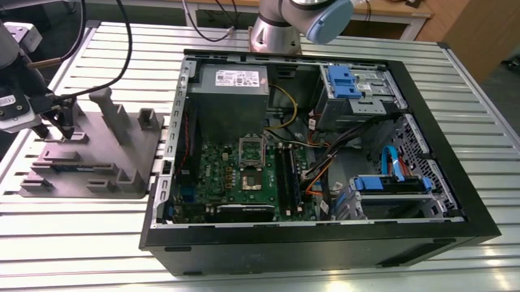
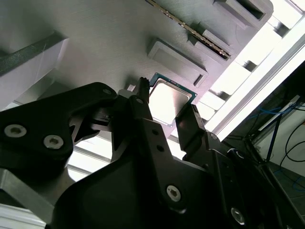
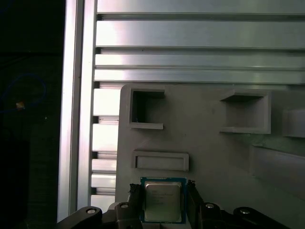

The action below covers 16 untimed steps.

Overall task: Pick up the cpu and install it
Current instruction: 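Pick up the cpu and move it towards the insertion slot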

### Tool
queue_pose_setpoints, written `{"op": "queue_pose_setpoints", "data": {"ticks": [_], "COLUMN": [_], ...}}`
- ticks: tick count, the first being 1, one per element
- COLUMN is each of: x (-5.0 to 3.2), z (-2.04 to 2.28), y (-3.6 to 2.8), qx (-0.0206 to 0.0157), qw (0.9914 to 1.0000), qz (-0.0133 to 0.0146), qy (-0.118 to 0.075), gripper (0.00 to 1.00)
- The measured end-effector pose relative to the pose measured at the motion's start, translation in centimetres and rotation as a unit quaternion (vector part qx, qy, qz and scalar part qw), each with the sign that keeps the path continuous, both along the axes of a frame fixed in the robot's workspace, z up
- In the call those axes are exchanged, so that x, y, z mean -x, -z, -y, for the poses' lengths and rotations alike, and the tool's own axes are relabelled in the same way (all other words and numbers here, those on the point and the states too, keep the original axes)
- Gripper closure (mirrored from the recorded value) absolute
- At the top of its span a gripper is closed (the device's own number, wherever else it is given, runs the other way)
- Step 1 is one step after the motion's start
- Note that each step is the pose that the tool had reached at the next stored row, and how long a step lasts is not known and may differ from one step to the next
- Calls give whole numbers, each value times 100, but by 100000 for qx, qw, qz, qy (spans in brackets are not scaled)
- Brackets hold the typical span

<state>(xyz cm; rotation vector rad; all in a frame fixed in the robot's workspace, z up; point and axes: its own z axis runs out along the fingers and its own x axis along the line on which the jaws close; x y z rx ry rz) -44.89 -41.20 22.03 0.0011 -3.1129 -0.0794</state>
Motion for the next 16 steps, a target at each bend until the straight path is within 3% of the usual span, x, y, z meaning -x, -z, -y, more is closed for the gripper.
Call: {"op": "queue_pose_setpoints", "data": {"ticks": [16], "x": [0], "z": [0], "y": [-73], "qx": [2], "qw": [100000], "qz": [-5], "qy": [-1], "gripper": [53]}}
